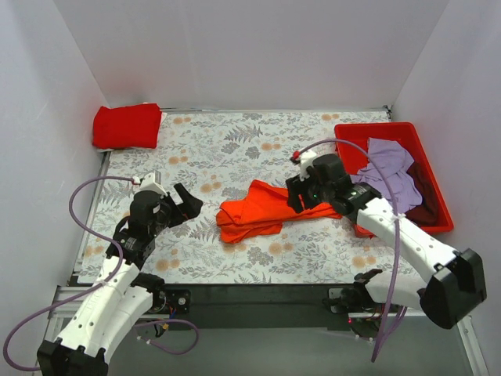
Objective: Fold and stack the t-shirts
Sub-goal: Move the tshirt to the center of the board, then flatten the tshirt out
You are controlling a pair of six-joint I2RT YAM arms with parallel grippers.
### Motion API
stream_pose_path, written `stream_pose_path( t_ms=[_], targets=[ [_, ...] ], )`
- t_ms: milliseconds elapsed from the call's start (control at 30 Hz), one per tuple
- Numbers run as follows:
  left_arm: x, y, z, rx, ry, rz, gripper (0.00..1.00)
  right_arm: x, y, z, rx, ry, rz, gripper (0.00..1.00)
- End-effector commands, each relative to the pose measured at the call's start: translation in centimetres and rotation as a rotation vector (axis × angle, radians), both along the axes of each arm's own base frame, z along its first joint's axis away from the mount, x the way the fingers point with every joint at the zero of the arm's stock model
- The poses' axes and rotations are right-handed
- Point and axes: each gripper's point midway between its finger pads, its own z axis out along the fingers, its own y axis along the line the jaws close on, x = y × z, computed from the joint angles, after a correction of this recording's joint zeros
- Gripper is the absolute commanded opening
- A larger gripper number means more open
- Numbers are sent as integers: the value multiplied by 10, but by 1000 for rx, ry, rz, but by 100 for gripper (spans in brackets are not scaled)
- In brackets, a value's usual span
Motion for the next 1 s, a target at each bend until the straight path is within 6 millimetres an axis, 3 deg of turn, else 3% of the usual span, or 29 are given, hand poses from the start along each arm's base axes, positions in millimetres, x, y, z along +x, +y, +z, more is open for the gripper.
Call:
stream_pose_path(
  t_ms=[0, 33, 167, 267, 433, 600, 700, 733, 767, 900, 967],
  targets=[
    [-3, -8, -5, 0, 11, -60, 96, -17, 71, 13, 80, -39, 327, 68],
    [-3, -10, -8, 0, 23, -67, 96, -17, 83, 18, 87, -49, 363, 68],
    [-3, -12, -15, 7, 51, -82, 96, -33, 131, -1, 77, 6, 529, 72],
    [-2, -12, -15, 9, 52, -83, 96, -33, 152, -16, 72, 13, 563, 73],
    [-2, -12, -15, 11, 50, -83, 96, -27, 169, -46, 36, 57, 580, 75],
    [-3, -12, -17, 12, 59, -87, 95, -16, 170, -69, -13, 74, 548, 72],
    [-3, -13, -17, 12, 60, -91, 96, -10, 173, -71, -22, 71, 538, 43],
    [-3, -13, -18, 13, 63, -93, 96, -6, 171, -68, -23, 60, 524, 17],
    [-2, -13, -17, 12, 59, -93, 96, -3, 170, -63, -19, 50, 515, 2],
    [-3, -16, -22, 10, 78, -107, 95, 19, 156, -26, 25, -22, 430, 1],
    [-4, -21, -26, -2, 97, -131, 95, 45, 133, 1, 45, -81, 316, 1]
  ],
)
